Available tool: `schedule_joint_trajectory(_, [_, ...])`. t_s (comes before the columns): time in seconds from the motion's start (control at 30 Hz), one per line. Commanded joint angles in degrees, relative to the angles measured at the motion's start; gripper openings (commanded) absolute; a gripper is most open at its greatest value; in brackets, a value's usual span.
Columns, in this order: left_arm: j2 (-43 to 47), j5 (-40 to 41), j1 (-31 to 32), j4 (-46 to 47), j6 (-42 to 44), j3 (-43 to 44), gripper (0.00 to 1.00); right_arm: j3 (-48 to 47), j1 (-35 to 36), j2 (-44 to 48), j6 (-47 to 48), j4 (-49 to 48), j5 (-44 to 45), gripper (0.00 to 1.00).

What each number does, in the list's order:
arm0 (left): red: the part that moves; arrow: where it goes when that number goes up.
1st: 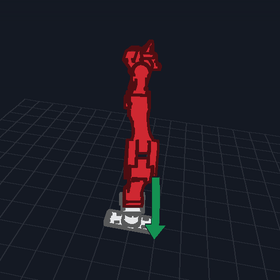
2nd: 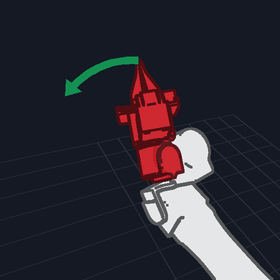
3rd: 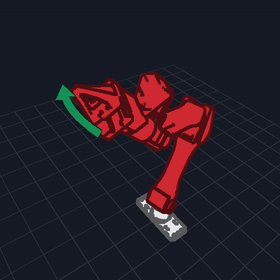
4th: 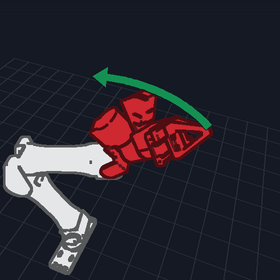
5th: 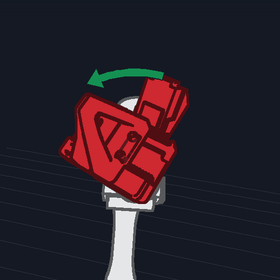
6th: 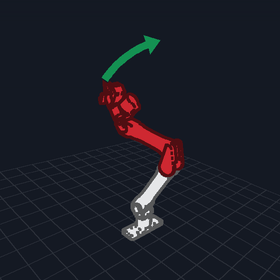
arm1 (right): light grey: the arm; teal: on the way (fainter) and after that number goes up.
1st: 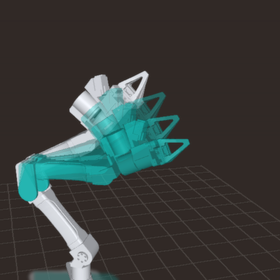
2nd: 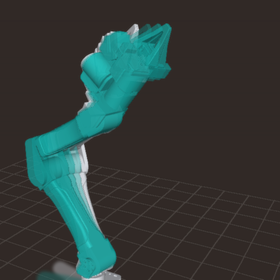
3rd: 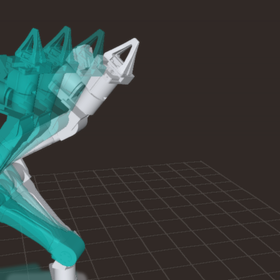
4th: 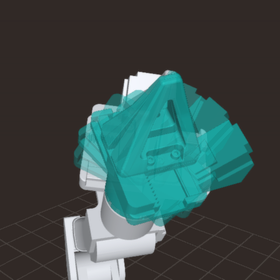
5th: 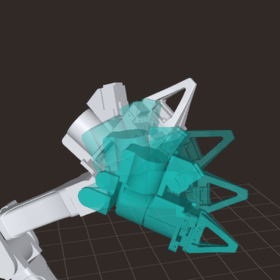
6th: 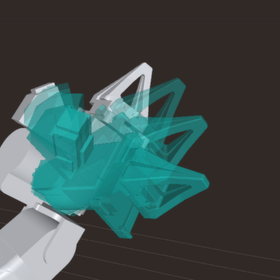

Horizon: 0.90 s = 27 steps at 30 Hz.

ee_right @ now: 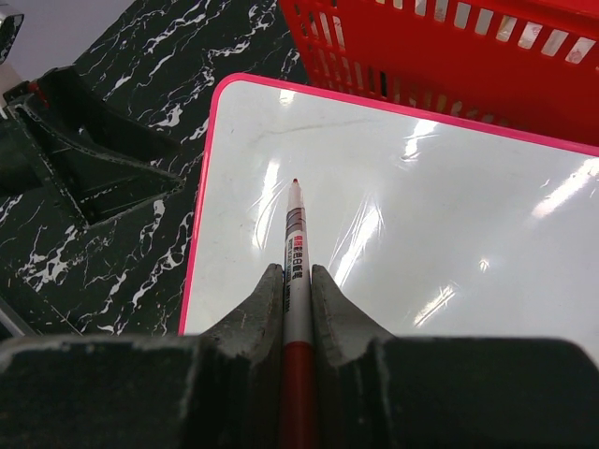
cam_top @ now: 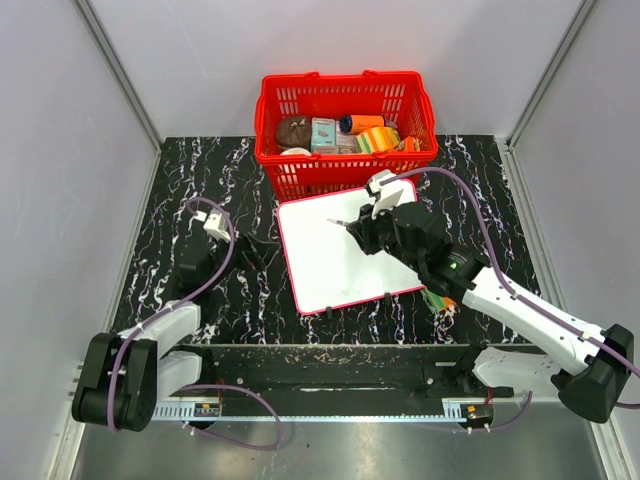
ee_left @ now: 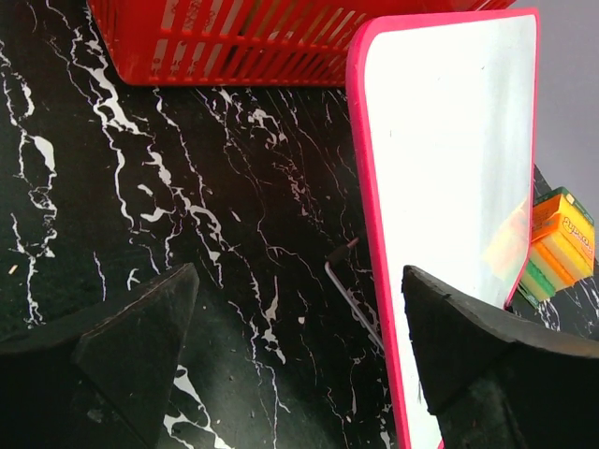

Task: Write a sentence on the whiteboard

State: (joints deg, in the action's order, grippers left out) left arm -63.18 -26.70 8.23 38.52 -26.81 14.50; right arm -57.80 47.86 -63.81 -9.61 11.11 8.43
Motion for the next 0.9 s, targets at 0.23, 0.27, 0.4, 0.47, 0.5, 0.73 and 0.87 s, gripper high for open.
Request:
schedule_joint_trajectory(0.23, [-9.50, -10.20, -0.41, 14.11, -5.09, 3.17, 0.91, -1.00, 0.40, -0.17, 0.55, -3.91, 1.60, 0.00])
schedule_joint_trajectory(0.27, [-9.77, -11.00, -0.58, 15.08, -5.36, 3.16, 0.90, -0.91, 0.40, -0.35, 0.38, -4.17, 1.16, 0.00])
schedule_joint_trajectory(0.4, [-11.87, -14.52, -0.49, 18.68, -6.85, 3.25, 0.90, -0.56, 0.40, -0.70, 0.20, -5.22, 0.36, 0.00])
schedule_joint_trajectory(0.47, [-13.10, -16.89, -0.58, 20.79, -7.82, 3.77, 0.89, -0.73, 0.40, -1.40, 0.38, -5.49, -0.25, 0.00])
schedule_joint_trajectory(0.5, [-14.68, -17.59, -0.50, 22.89, -8.95, 4.04, 0.88, -0.82, 0.40, -1.58, 0.38, -5.66, -0.51, 0.00])
schedule_joint_trajectory(0.73, [-22.07, -22.42, -0.41, 30.37, -13.97, 7.12, 0.81, -1.00, 0.40, -2.37, 0.99, -7.60, -2.10, 0.00])
schedule_joint_trajectory(0.87, [-24.27, -23.75, -0.49, 32.76, -15.99, 8.26, 0.76, -1.26, 0.40, -3.77, 0.73, -7.86, -3.24, 0.00])
